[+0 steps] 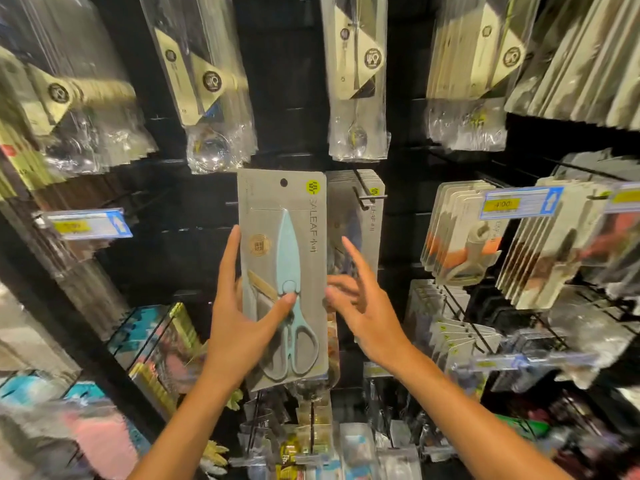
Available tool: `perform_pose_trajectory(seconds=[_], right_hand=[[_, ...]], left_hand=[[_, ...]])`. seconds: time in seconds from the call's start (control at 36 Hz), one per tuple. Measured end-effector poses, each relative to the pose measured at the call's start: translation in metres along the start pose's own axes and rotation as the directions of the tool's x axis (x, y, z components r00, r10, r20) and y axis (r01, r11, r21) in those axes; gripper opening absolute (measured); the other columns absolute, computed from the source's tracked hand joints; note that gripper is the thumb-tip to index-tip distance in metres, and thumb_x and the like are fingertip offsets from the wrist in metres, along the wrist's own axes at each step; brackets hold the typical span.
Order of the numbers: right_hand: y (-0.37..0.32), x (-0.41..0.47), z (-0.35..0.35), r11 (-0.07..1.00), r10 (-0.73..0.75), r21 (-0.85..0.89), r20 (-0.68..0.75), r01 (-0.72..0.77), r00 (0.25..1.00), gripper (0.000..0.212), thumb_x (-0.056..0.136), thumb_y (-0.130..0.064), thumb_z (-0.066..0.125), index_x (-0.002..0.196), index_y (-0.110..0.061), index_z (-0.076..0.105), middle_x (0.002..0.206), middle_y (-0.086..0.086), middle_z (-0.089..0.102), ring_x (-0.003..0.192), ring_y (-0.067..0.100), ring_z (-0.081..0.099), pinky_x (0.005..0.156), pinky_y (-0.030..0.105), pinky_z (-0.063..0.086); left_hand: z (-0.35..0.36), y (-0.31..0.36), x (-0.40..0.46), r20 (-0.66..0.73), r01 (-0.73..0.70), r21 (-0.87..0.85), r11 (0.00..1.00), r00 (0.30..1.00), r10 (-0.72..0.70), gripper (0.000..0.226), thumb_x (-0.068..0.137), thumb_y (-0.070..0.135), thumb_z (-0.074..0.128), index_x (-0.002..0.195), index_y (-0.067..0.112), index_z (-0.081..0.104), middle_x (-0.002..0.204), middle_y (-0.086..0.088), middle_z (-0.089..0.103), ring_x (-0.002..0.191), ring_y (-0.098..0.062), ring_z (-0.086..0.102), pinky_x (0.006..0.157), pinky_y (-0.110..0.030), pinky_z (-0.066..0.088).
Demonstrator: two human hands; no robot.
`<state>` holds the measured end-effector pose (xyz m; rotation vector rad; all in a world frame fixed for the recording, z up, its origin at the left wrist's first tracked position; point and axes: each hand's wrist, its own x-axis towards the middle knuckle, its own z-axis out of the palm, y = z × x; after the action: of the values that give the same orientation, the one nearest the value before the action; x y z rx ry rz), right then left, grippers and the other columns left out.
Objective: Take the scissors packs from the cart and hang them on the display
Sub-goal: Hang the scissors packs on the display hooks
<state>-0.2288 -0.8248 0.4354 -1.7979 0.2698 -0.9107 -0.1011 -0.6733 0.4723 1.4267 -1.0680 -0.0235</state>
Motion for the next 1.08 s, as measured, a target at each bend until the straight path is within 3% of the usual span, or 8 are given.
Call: perform_pose_trajectory(seconds=[0.08,0.17,0.33,0.44,0.56,0.72,0.94,1.08], right_hand=[[-0.009,-0.002,-0.002,0.999,0.025,0.025,-0.019,-0.025,0.999,0.082,0.1,-0.016,0.063,0.15,-0.062,0.017,0.11,0.037,0.061,0.103,0.055,0.061,0.088,0.068,0.051],[-0.008,-0.007,-0.012,1.0,0.009,-0.002,-0.06,-0.009,0.998,0.078,0.1,-0.013,0.063,0.152,-0.055,0.025,0.102,0.029,0.068,0.098,0.047,0.066,0.09,0.059,0.055],[0.002,-0.019,-0.031,0.996,0.026,-0.081,-0.104,-0.035,0.994,0.075,0.099,-0.012,0.064,0.153,-0.052,0.03,0.096,0.027,0.069,0.092,0.049,0.065,0.085,0.062,0.055],[0.007,-0.029,-0.041,0.987,0.035,-0.153,-0.141,-0.057,0.989,0.072,0.099,-0.012,0.064,0.152,-0.049,0.034,0.099,0.011,0.075,0.099,0.027,0.072,0.093,0.05,0.058],[0.01,-0.039,-0.046,0.981,0.068,-0.17,-0.119,-0.088,0.991,0.072,0.1,-0.011,0.063,0.152,-0.052,0.033,0.102,0.001,0.077,0.101,0.016,0.073,0.094,0.046,0.059],[0.02,-0.046,-0.057,0.974,0.074,-0.201,-0.154,-0.105,0.985,0.073,0.099,-0.012,0.063,0.151,-0.054,0.033,0.099,0.007,0.076,0.098,0.025,0.073,0.092,0.047,0.059],[0.021,-0.047,-0.072,0.968,0.102,-0.202,-0.209,-0.145,0.973,0.071,0.1,-0.01,0.063,0.153,-0.046,0.034,0.103,-0.01,0.078,0.102,0.008,0.072,0.096,0.039,0.059],[0.018,-0.04,-0.078,0.974,0.059,-0.201,-0.227,-0.106,0.972,0.069,0.1,-0.009,0.062,0.153,-0.045,0.035,0.099,-0.01,0.077,0.097,0.009,0.072,0.092,0.033,0.06]], left_hand=[[0.008,-0.003,-0.002,0.018,0.005,-0.027,1.0,1.0,-0.004,0.108,0.08,0.017,0.084,0.159,0.048,0.017,0.16,0.034,0.028,0.146,-0.008,0.043,0.112,-0.049,0.049],[0.015,-0.005,-0.003,0.047,0.008,-0.052,0.999,0.999,-0.006,0.108,0.079,0.02,0.084,0.158,0.051,0.016,0.16,0.033,0.03,0.145,-0.007,0.044,0.111,-0.047,0.05],[0.027,-0.012,0.0,0.196,0.054,-0.107,0.993,0.98,-0.032,0.112,0.079,0.02,0.086,0.155,0.06,0.014,0.162,0.013,0.039,0.137,-0.015,0.055,0.104,-0.044,0.056],[0.032,-0.022,-0.004,0.255,0.107,-0.134,0.985,0.965,-0.07,0.117,0.079,0.01,0.085,0.157,0.057,0.011,0.146,0.016,0.058,0.128,-0.01,0.063,0.098,-0.032,0.058],[0.036,-0.032,-0.008,0.287,0.125,-0.114,0.986,0.954,-0.088,0.122,0.078,0.009,0.087,0.157,0.057,0.008,0.15,0.01,0.054,0.129,-0.007,0.061,0.097,-0.029,0.058],[0.05,-0.041,-0.007,0.326,0.116,-0.071,0.991,0.941,-0.087,0.124,0.079,0.01,0.087,0.157,0.059,0.004,0.14,0.008,0.062,0.122,-0.009,0.067,0.095,-0.033,0.06],[0.067,-0.033,0.006,0.383,0.126,-0.042,0.991,0.918,-0.1,0.122,0.08,0.019,0.088,0.155,0.062,0.002,0.148,0.005,0.057,0.119,-0.013,0.068,0.095,-0.042,0.061],[0.073,-0.027,0.013,0.397,0.127,-0.063,0.99,0.913,-0.092,0.121,0.083,0.012,0.085,0.159,0.053,0.0,0.141,0.007,0.062,0.11,-0.009,0.073,0.088,-0.031,0.062]])
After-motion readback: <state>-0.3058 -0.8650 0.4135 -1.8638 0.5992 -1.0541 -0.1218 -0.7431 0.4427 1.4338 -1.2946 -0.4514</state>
